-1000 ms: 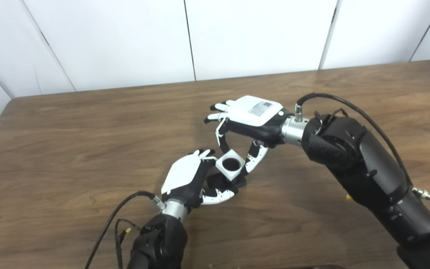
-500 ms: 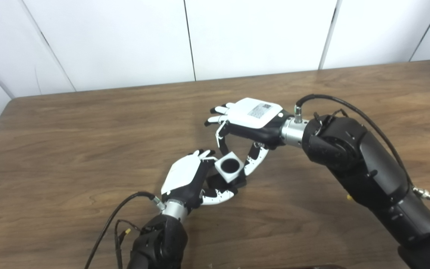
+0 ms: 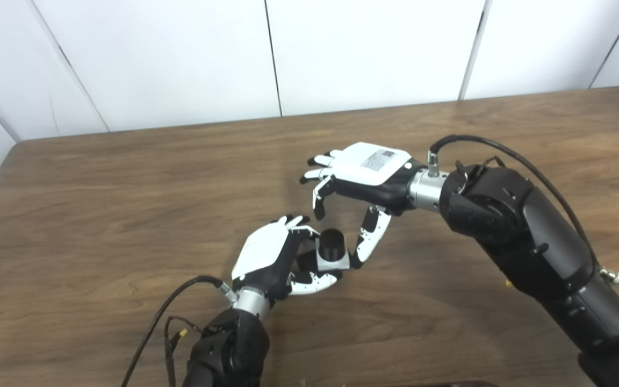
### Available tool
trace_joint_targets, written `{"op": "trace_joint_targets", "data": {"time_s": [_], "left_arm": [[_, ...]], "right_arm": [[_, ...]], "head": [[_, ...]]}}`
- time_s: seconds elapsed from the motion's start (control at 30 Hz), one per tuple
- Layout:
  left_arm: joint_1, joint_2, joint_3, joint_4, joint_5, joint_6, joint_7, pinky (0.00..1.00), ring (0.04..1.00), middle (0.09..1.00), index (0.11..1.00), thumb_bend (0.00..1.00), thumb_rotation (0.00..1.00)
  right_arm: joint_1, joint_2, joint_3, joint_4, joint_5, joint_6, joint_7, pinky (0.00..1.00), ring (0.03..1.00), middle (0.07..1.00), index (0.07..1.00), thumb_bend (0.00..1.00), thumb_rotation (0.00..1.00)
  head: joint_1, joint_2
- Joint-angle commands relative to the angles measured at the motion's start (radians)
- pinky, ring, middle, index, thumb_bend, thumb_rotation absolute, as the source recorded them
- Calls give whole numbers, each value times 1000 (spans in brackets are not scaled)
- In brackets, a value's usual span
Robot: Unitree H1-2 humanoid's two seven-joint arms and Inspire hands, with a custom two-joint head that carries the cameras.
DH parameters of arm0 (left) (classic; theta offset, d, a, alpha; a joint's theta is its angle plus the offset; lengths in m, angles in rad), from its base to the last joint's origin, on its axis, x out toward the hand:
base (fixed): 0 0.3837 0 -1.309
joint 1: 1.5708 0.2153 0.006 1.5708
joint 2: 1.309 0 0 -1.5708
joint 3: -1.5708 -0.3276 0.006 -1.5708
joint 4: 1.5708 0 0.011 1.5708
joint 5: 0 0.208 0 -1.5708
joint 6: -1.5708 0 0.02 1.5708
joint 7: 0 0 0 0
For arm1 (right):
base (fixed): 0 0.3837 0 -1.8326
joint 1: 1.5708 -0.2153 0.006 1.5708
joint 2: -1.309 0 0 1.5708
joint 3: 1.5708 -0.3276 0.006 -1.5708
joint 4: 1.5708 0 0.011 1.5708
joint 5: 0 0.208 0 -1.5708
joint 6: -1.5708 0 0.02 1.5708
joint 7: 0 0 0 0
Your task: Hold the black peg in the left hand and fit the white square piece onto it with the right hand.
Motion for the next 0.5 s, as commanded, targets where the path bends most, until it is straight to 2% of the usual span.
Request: {"op": "trace_joint_targets", "data": {"time_s": [0.0, 0.23, 0.47], "left_arm": [[-4, 4, 3, -13, 0, 11, -8, 1000, 1000, 943, 653, 559, 330], [-7, 3, 5, -12, 2, 12, -9, 1000, 1000, 939, 658, 577, 330], [-16, 18, -6, -6, 37, 12, -19, 1000, 1000, 934, 685, 634, 377]], "right_arm": [[-40, -2, -16, -28, 4, -3, -14, 1000, 1000, 927, 636, 971, 347], [-38, -1, -22, -32, 1, 2, -20, 1000, 1000, 927, 635, 968, 343], [-38, -3, -34, -35, -2, 10, -19, 1000, 1000, 931, 640, 964, 345]], "head": [[0, 1], [0, -3], [1, -8]]}}
